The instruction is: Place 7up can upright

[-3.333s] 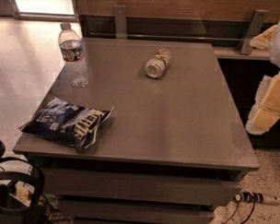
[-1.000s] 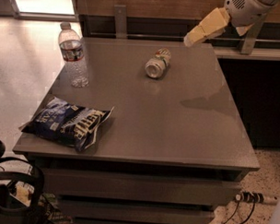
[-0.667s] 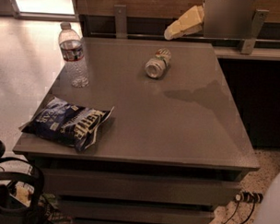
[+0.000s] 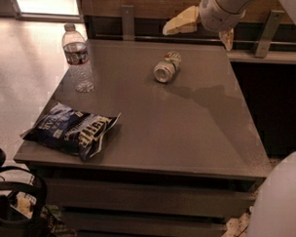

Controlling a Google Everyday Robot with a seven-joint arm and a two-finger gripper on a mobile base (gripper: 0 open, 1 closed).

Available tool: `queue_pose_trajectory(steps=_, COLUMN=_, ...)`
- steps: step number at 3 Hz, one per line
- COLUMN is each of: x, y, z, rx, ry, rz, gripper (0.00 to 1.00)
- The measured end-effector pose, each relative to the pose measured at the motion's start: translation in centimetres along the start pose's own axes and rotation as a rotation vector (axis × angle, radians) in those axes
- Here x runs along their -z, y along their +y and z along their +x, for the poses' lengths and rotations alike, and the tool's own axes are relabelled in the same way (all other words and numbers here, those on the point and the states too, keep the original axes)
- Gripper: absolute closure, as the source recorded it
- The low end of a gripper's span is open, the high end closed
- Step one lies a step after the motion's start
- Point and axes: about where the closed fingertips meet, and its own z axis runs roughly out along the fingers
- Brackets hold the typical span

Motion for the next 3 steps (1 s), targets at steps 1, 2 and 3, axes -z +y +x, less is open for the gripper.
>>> queue_pose_trajectory(steps=1, x=-1.8, y=-1.1, z=0.3, rx=-0.100, ry=0.030, rz=-0.010, gripper=0.00)
queue_pose_trajectory(steps=2, x=-3.9, y=-2.1, z=0.2, rx=-0.159, ry=0.075, rz=-0.031, gripper=0.00)
queue_pose_trajectory(steps=3, x=-3.9, y=-2.1, z=0.2, rx=-0.159, ry=0.075, rz=-0.031, gripper=0.00)
